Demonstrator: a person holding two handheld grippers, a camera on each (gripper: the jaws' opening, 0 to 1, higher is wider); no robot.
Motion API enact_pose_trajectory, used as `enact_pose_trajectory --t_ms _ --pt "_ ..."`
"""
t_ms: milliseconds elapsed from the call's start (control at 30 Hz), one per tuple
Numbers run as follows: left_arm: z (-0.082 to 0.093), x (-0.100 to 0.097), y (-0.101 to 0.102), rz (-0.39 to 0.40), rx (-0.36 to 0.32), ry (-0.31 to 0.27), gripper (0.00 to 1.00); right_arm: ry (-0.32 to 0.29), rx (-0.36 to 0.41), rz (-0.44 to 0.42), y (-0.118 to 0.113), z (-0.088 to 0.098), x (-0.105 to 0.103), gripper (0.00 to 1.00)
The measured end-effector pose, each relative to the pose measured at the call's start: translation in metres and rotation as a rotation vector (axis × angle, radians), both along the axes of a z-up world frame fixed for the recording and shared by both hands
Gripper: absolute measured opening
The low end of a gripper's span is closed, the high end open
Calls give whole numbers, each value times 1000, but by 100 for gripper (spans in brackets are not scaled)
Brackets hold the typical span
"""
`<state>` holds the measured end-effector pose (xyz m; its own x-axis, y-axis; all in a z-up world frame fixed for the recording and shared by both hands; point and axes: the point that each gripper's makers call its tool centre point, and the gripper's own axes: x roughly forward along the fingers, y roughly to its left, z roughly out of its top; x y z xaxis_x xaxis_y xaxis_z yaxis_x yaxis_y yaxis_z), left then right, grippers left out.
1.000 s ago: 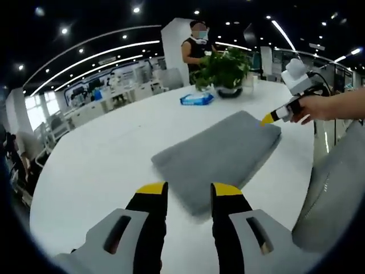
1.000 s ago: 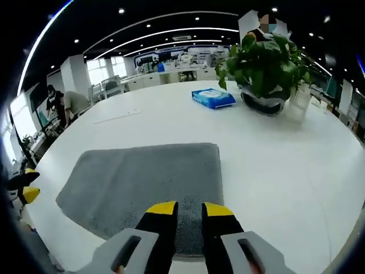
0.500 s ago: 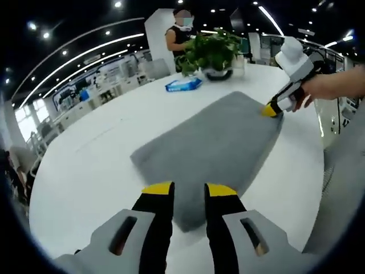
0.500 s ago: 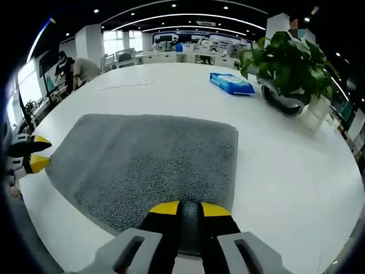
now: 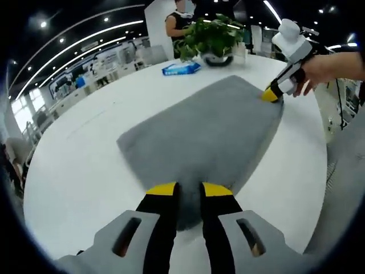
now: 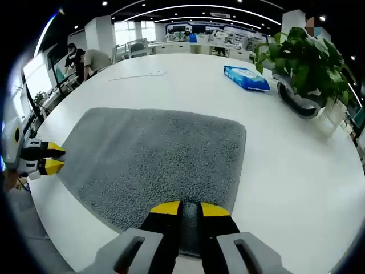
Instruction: Open the folded towel by lifting each exposed corner and separating the folded layers until the towel lies flat within the target outline without major curled edges
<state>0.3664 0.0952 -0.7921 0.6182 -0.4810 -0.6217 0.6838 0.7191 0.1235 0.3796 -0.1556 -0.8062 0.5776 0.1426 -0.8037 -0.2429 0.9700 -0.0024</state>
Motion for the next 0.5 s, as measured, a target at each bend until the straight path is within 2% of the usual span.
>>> enact_pose_trajectory --t_ms 100,300,367,500 --pt "-1 -4 1 -17 12 5 14 9 -15 54 3 0 5 8" --pt "-3 -11 4 10 -14 67 13 46 -13 123 9 0 17 8" --pt "-3 -15 4 7 -7 75 13 27 -32 184 13 -1 25 8" --pt "-4 -21 4 -4 27 87 13 16 -17 209 19 -1 37 7"
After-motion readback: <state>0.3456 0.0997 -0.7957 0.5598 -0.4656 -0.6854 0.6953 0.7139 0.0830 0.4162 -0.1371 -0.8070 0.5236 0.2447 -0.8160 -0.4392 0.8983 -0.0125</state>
